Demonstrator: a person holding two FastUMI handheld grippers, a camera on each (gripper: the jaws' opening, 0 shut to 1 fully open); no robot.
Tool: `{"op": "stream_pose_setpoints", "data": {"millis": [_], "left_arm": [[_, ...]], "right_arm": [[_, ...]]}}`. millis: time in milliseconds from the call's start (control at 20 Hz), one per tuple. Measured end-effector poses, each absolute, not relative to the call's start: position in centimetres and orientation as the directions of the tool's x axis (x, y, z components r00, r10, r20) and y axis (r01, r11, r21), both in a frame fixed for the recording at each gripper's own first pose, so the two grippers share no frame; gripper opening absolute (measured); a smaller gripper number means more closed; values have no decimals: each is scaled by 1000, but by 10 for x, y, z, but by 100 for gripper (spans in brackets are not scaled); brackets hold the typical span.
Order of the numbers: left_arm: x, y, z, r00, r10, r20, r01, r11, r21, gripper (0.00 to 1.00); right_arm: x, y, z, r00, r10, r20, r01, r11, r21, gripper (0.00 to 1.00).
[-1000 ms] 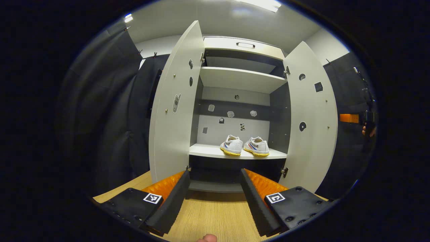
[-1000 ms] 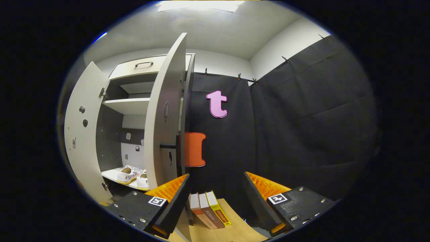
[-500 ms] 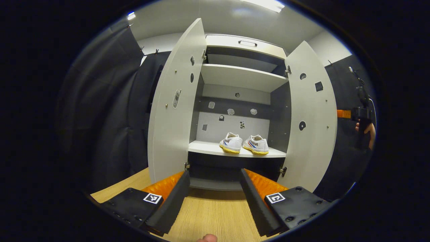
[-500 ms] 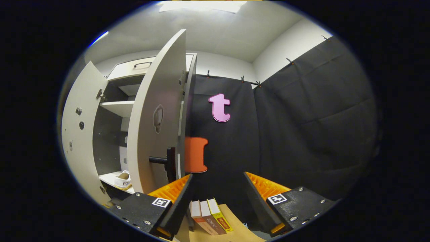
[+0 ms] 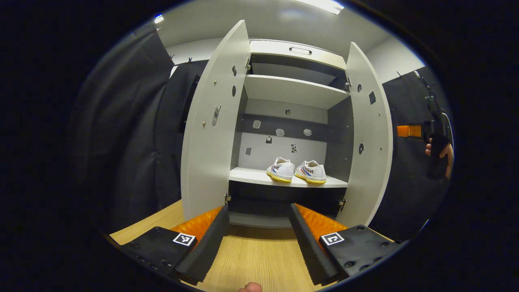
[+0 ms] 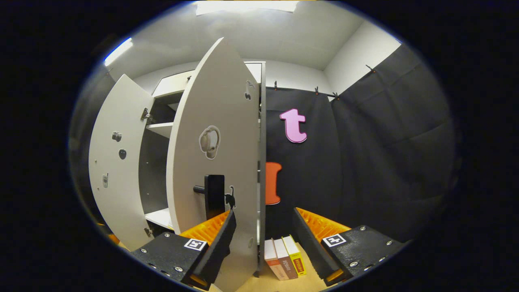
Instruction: Grab one shoe with the right hand and put it into the shoe cabinet, grab the other shoe with the left hand and put it into the shoe cabinet; then close the right door with the right hand and the left door with the left hand.
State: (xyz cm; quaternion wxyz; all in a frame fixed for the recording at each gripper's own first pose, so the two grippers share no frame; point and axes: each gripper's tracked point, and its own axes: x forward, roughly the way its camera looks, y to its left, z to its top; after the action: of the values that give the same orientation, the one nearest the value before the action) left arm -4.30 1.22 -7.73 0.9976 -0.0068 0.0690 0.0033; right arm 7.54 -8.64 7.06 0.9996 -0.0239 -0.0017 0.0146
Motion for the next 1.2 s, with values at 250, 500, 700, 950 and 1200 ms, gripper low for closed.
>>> {"op": "stream_pose_setpoints", "data": {"millis": [250,500,700,950,1200], "left_arm": [[-46,31,-77,990,44,-135,-45,999,-6,96],[-49,40,-76,989,71,-133,-72,997,-4,99],[-49,40,-74,989,73,-128,-73,997,3,99],[-49,40,-74,989,72,-127,-72,997,5,99],[-48,43,-74,989,74,-124,-73,997,7,96]], "right_arm": [[100,-29,57,989,144,-20,-145,989,-21,89],[116,10,51,979,203,-33,-204,979,-15,92],[131,21,45,976,214,-35,-214,977,5,92],[152,35,39,974,226,-26,-225,974,21,92],[179,55,34,973,223,-67,-224,975,-9,92]]}}
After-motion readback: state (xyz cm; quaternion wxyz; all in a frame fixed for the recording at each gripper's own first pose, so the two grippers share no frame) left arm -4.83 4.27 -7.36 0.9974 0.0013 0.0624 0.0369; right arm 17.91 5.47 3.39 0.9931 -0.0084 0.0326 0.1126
